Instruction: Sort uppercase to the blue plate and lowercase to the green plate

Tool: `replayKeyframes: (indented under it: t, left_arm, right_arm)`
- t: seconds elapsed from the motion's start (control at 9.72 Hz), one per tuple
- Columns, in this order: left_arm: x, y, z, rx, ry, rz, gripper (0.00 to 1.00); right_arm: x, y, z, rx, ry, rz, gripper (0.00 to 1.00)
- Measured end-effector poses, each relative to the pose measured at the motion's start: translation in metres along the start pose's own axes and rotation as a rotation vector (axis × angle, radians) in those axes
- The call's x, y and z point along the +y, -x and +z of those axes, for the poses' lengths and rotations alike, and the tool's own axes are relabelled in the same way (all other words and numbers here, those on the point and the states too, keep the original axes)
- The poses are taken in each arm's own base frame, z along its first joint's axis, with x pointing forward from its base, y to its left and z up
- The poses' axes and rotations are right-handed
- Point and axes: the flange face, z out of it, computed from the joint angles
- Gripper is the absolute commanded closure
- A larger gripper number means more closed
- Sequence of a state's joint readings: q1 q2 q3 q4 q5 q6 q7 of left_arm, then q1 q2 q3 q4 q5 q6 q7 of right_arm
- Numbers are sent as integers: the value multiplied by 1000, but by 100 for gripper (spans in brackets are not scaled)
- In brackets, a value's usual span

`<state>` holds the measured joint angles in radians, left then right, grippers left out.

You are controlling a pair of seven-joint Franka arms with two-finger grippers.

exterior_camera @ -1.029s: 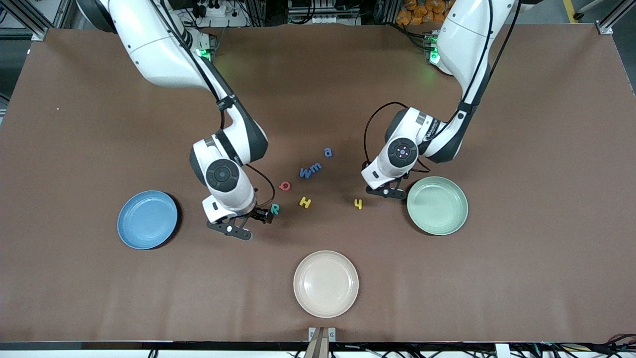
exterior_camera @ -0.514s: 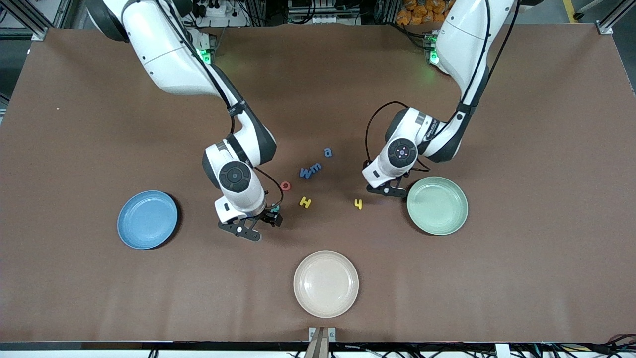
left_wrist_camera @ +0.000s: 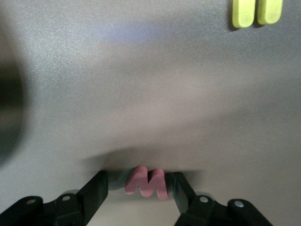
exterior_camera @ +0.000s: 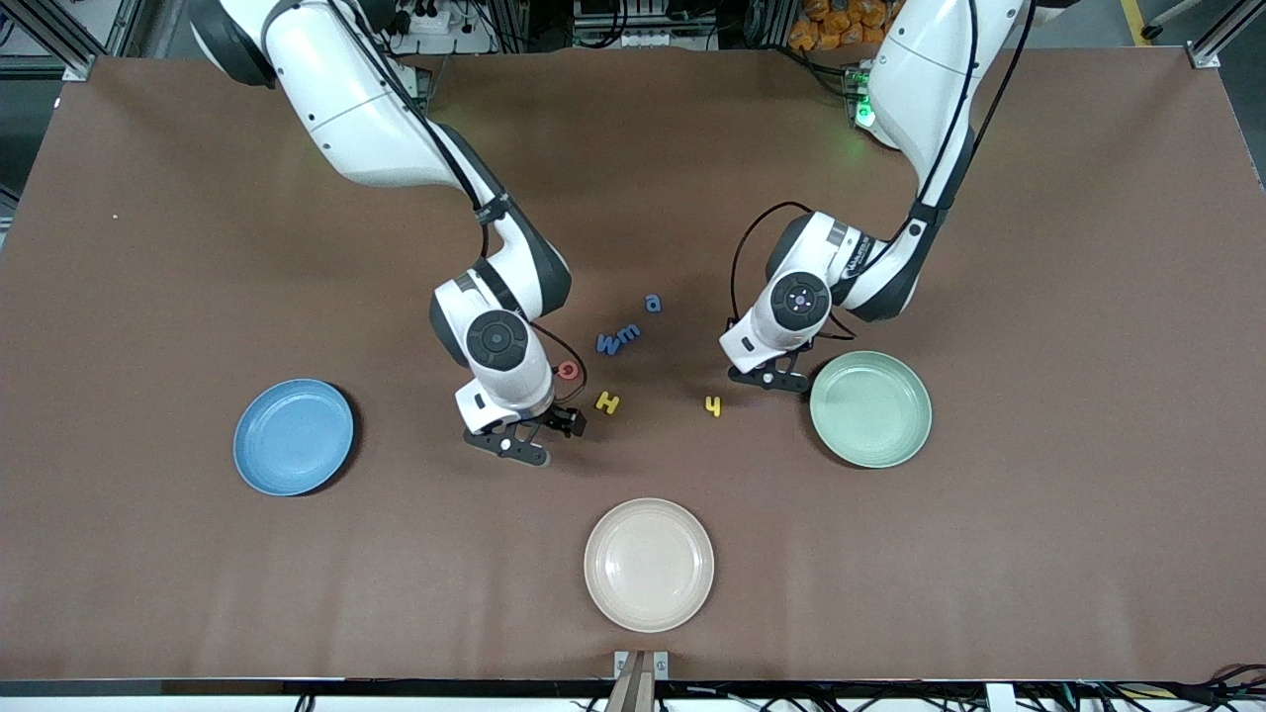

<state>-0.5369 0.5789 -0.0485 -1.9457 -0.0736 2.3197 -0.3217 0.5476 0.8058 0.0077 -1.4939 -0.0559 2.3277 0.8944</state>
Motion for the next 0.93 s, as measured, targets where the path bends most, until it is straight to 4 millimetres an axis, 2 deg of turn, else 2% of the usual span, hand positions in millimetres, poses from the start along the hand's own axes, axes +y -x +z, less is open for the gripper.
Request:
replayKeyframes:
  t: [0.1, 0.41, 0.62, 0.93]
  left_arm:
    - [0, 0, 0, 1, 0, 0, 50]
    - [1, 0, -1, 1, 0, 2, 53]
    - [1, 0, -1, 1, 0, 2, 60]
    - [1, 1, -2, 2, 1, 2, 65]
  right_arm:
    - [0, 5, 7, -6, 6, -6, 0]
    - [4, 11, 22, -10, 8, -30, 0]
    - [4, 14, 24, -14, 9, -35, 0]
    - [1, 18, 24, -18, -1, -39, 0]
